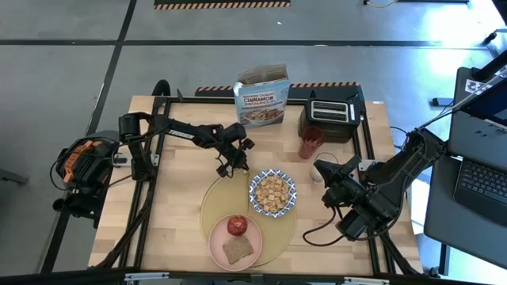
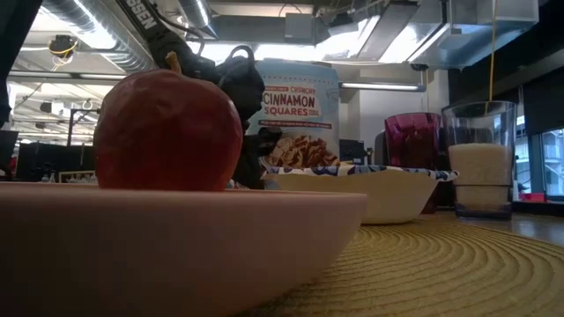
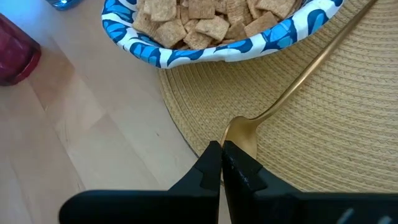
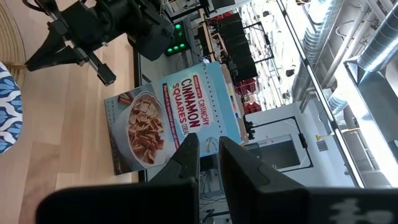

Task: Arrange a breakfast setting
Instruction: Put the gold spoon on the table mat to the left of the white bowl

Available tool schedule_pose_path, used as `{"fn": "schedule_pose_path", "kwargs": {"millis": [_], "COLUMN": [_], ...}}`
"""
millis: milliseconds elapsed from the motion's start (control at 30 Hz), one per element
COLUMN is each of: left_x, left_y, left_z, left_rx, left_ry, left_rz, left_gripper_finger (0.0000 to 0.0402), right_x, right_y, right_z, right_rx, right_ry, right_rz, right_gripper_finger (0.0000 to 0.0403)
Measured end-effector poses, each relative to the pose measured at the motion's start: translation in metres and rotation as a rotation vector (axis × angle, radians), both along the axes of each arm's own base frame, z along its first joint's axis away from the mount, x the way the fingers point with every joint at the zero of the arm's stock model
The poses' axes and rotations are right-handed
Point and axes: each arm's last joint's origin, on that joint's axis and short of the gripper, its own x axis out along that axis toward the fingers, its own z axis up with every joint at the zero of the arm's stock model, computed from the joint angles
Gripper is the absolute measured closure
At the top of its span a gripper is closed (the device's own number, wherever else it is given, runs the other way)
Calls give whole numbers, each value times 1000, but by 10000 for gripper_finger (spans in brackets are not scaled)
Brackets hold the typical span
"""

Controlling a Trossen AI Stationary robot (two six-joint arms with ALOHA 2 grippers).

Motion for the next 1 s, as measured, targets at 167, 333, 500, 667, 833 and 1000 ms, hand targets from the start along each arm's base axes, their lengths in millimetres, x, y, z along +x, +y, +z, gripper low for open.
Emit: {"fn": "schedule_pose_path", "kwargs": {"millis": [167, 333, 500, 667, 833, 1000], "left_x": [0, 0, -1, -1, 1, 2], "left_y": [-1, 0, 1, 0, -5, -13], "left_z": [0, -1, -2, -2, -2, -1], "left_rx": [0, 17, 44, 43, 55, 170], "left_ry": [5, 22, 42, 41, 40, 67], "left_rz": [0, 32, 63, 61, 44, 71], "left_gripper_finger": [401, 385, 354, 329, 323, 322], "right_x": [0, 0, 0, 0, 0, 0], "right_y": [0, 0, 0, 0, 0, 0], "right_z": [0, 0, 0, 0, 0, 0], "right_rx": [0, 0, 0, 0, 0, -1], "right_ry": [0, 0, -1, -1, -1, -1], "right_rz": [0, 0, 0, 0, 0, 0], "right_gripper_finger": [370, 370, 370, 370, 370, 370]}}
